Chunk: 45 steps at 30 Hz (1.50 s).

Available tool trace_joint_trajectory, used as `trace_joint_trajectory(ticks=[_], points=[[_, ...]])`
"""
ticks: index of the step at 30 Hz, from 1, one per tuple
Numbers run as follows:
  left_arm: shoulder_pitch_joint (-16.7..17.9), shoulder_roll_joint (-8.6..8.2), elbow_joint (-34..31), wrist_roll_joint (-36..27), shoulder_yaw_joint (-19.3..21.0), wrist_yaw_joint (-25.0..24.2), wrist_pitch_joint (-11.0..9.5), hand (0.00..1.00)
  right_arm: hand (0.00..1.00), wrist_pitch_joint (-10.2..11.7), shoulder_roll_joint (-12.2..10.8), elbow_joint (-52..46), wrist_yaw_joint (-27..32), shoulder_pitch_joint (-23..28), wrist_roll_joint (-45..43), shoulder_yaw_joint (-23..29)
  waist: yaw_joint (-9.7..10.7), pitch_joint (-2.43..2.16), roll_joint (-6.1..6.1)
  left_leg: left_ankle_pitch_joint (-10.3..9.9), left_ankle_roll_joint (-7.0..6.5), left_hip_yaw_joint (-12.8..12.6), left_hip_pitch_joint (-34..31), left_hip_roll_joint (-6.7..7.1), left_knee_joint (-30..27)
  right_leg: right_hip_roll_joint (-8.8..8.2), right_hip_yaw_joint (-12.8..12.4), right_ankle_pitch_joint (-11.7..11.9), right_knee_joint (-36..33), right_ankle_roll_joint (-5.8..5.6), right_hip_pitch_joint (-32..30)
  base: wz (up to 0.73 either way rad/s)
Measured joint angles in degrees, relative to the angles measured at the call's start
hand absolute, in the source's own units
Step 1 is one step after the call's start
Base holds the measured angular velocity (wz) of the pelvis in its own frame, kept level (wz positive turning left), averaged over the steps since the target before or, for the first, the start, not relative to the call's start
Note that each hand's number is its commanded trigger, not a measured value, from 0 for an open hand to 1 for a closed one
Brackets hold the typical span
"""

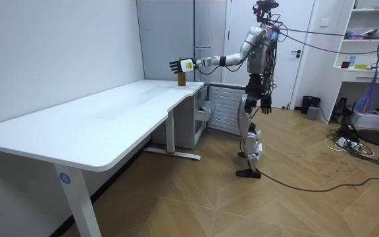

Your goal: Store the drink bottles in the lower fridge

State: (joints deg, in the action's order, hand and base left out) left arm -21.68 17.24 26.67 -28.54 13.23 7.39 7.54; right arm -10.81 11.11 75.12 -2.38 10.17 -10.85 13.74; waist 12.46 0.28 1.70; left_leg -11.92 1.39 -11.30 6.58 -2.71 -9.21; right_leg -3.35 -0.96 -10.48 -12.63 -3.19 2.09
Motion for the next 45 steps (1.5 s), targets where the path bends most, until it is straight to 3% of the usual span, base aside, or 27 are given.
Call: trace_joint_trajectory(ticks=[9, 10, 11, 12, 13, 32, 38, 45], points=[[0.0, 0.0, 0.4, 0.0, 0.0, 1.0, 0.0, 0.0, 0.0, 0.0, 0.0, 0.5, 0.4, 0.2, 0.0, 0.0, 0.0, -0.02, -0.36, 0.0, 0.0, -0.2, 0.0, 0.0, -0.2, 0.0, -0.2, 0.0, 0.0, 0.0, 0.0, 0.0], [0.0, 0.0, 0.4, 0.0, 0.0, 1.0, 0.0, 0.19, 0.0, 0.0, 0.0, 0.5, 0.4, 0.2, 0.0, 0.0, 0.0, -0.01, -0.38, 0.0, 0.0, -0.2, 0.0, 0.0, -0.2, 0.0, -0.3, 0.0, 0.0, 0.0, 0.0, 0.0], [0.0, 0.0, 0.4, 0.0, 0.0, 1.0, 0.0, 0.64, 0.0, 0.0, 0.0, 0.5, 0.4, 0.2, 0.0, 0.0, 0.0, -0.01, -0.38, 0.0, 0.0, -0.2, 0.0, 0.0, -0.2, 0.0, -0.3, 0.0, 0.0, 0.0, 0.0, 0.0], [0.0, 0.0, 0.5, 0.0, 0.0, 1.1, 0.0, 0.71, 0.0, 0.0, 0.0, 0.5, 0.4, 0.2, 0.0, 0.0, 0.0, -0.01, -0.38, 0.0, 0.0, -0.2, 0.0, 0.0, -0.2, 0.0, -0.3, 0.0, 0.0, 0.0, 0.0, 0.0], [0.0, 0.0, 0.7, 0.0, 0.0, 1.1, 0.0, 1.0, 0.0, 0.0, 0.0, 0.5, 0.4, 0.3, 0.0, 0.0, 0.1, -0.01, -0.39, 0.0, 0.0, -0.2, 0.0, 0.0, -0.2, 0.0, -0.3, 0.0, 0.0, 0.0, 0.0, 0.0], [-0.5, 0.54, 6.8, 0.0, -0.8, 2.4, 1.0, 1.0, 0.0, 0.0, -0.1, 0.4, 0.1, 0.7, -0.2, -0.1, 1.4, 0.07, -1.09, 0.0, 0.0, -0.4, -0.1, -0.01, -0.2, 0.0, -0.4, 0.0, -0.1, 0.0, 0.0, 0.0], [-2.7, 1.61, 10.5, -0.8, -2.8, 2.5, 1.0, 1.0, 0.0, 0.2, -0.1, 0.4, 0.4, 0.7, -0.4, -1.2, 1.5, 0.06, -1.08, 0.0, 0.0, -0.4, 0.0, -0.01, -0.3, 0.03, -0.5, 0.0, -0.1, 0.01, 0.0, 0.0], [-3.3, 1.7, 11.8, -1.1, -3.6, 2.8, 1.0, 1.0, 0.0, 0.6, -0.1, 0.4, 0.5, 0.6, -0.5, -1.3, 1.6, 0.04, -1.04, 0.0, 0.0, -0.4, -0.1, -0.03, -0.2, 0.06, -0.5, 0.0, -0.1, 0.02, 0.0, 0.0]])
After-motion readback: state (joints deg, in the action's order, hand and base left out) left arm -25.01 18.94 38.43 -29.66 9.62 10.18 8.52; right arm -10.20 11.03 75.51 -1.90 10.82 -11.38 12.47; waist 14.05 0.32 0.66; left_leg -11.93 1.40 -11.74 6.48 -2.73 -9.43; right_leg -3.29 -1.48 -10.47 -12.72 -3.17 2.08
